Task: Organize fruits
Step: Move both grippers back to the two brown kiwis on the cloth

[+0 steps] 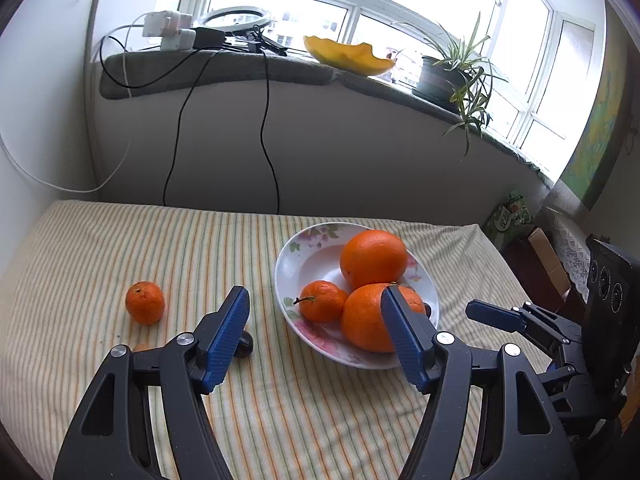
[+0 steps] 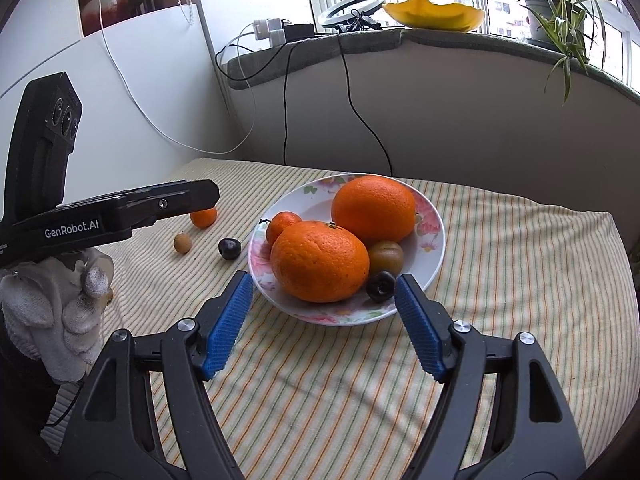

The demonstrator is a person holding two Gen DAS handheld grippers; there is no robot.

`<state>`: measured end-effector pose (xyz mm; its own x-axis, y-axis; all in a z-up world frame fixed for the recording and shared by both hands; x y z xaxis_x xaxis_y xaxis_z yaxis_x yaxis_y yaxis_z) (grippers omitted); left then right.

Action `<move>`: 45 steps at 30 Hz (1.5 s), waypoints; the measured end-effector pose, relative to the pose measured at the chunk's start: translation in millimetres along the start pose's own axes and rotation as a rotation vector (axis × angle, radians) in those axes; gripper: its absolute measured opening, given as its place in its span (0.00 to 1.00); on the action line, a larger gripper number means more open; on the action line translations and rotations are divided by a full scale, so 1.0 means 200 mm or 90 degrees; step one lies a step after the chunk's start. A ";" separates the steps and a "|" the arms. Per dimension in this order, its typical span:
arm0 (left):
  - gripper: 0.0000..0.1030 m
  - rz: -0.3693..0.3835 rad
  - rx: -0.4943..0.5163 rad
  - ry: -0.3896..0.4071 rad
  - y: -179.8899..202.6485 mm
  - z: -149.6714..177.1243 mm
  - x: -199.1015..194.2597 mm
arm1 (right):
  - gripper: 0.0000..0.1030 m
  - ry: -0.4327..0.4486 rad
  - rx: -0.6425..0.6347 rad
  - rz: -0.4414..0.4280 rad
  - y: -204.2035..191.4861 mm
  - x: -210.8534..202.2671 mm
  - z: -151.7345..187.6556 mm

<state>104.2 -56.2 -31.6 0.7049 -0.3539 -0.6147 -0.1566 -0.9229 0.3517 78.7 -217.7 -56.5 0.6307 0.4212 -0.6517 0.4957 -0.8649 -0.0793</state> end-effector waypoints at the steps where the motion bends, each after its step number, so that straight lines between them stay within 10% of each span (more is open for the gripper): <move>1: 0.66 -0.001 -0.001 0.002 -0.01 0.00 -0.01 | 0.74 0.000 -0.002 -0.001 -0.01 0.00 0.00; 30: 0.65 -0.090 -0.084 0.030 -0.46 0.15 -0.35 | 0.74 -0.024 -0.094 -0.122 -0.46 0.11 0.00; 45: 0.39 -0.153 -0.181 0.008 -0.78 0.40 -0.54 | 0.68 -0.063 -0.166 -0.203 -0.79 0.28 0.01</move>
<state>-2.5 113.3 -76.5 0.7066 -0.1286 -0.6958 0.2122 -0.8996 0.3817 35.1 -57.8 -82.3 0.3668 0.6173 -0.6960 0.7997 -0.5915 -0.1032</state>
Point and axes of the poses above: each gripper's, at about its wrist camera, not at the fingertips, and x roughly the way its jaws point, y to its right, z to its underside, the point moved 4 cm from there along x, roughly the way its jaws point, and after that the axes turned 7 degrees about -x, right-handed, at the moved point
